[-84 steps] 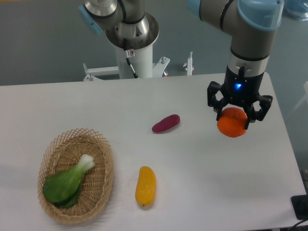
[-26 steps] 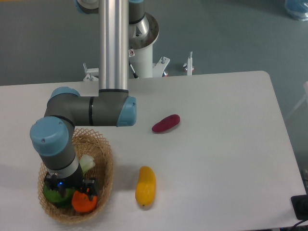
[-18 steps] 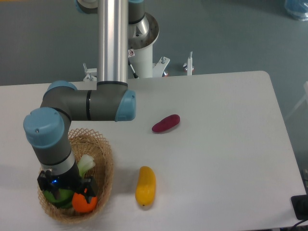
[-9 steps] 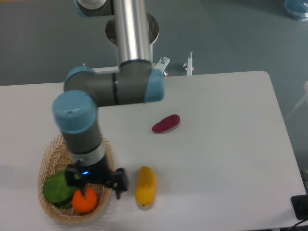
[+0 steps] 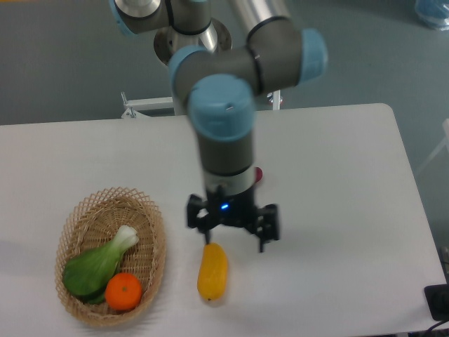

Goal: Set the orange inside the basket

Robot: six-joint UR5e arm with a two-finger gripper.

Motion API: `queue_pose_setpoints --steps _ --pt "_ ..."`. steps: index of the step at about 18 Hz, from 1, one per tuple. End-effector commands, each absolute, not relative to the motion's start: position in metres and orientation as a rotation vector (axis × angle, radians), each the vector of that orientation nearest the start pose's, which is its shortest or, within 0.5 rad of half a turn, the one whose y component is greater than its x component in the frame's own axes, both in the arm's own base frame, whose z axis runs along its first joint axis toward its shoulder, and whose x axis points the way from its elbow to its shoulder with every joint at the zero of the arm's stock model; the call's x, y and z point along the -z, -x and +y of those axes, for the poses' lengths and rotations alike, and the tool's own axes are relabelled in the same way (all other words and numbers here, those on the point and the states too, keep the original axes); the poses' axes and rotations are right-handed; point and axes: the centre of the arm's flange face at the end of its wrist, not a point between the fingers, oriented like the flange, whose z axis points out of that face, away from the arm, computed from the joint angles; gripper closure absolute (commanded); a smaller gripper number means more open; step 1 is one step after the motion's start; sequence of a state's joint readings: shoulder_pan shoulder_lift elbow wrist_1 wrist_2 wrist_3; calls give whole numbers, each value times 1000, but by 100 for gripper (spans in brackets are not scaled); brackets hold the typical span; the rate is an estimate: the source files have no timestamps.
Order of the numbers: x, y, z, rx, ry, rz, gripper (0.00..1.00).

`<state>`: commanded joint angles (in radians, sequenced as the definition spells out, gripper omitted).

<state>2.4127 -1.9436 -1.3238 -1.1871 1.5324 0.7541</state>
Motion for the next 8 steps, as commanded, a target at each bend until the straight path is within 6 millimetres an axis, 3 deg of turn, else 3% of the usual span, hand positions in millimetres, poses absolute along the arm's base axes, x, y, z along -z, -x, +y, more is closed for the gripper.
queue_pose_setpoints --steps 4,8 --pt "-440 429 526 -224 2926 -70 0" --pt "-439 439 513 -208 2940 -57 0"
